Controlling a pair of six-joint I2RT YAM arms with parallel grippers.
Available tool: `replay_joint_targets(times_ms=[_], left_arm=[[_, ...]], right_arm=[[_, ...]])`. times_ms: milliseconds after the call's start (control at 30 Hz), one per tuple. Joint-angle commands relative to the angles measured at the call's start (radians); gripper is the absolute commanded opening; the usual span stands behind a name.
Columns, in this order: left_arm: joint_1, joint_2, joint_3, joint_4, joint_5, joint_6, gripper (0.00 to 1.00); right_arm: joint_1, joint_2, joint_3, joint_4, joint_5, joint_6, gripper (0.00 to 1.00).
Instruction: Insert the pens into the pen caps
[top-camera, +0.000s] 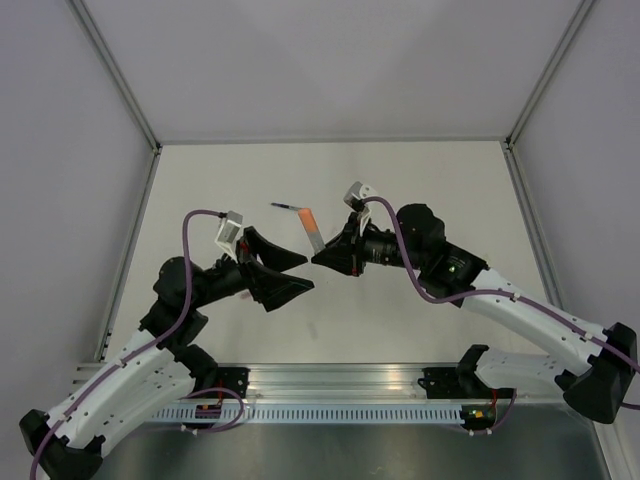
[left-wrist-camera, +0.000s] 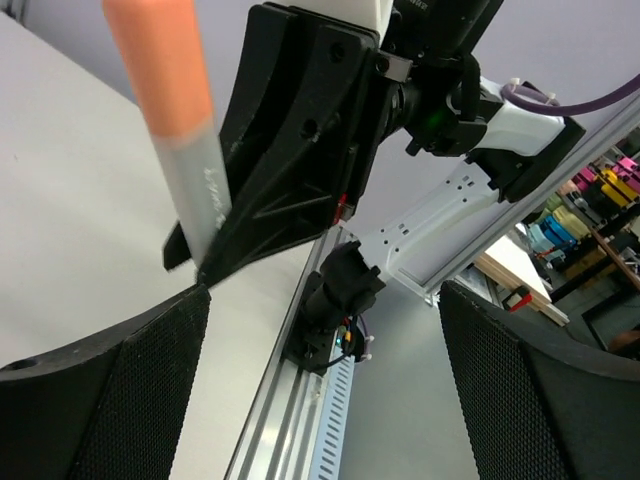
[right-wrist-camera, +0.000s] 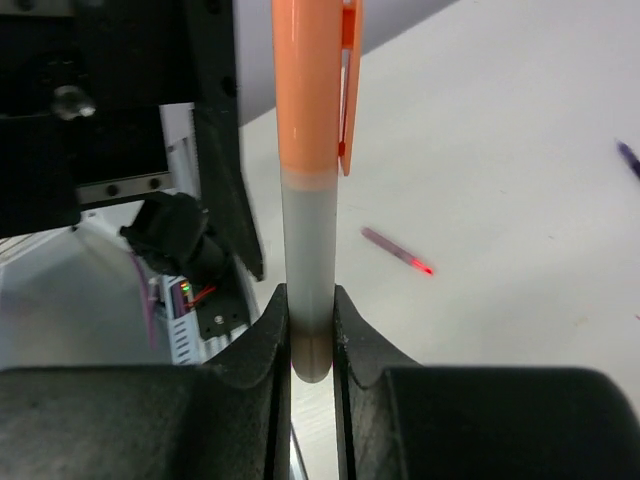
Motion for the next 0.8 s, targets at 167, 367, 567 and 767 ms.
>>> replay_joint_targets(times_ms=[167, 367, 567, 767], left_arm=[[-0.005, -0.009, -0.027, -0.255, -0.302, 0.112, 1.00], [-0.005, -0.044, -0.125, -0.385, -0.672, 0.118, 1.00], [-0.005, -0.099, -0.131, -0.459, -0.787, 0.135, 1.00], [-0.005, -0.144, -0.140, -0.476, -0.842, 0.136, 1.00]], right_arm=[[-0.023, 0.038, -0.107, -0.110, 0.495, 0.079, 0.00], [-0.065, 0.225, -0.107, -0.170, 0.718, 0.188, 0.00], [-0.100, 0.440, -0.001, -0.267, 0.803, 0.242, 0.00], [-0.137, 0.564, 0.054, -0.305, 0.837, 0.277, 0.07]])
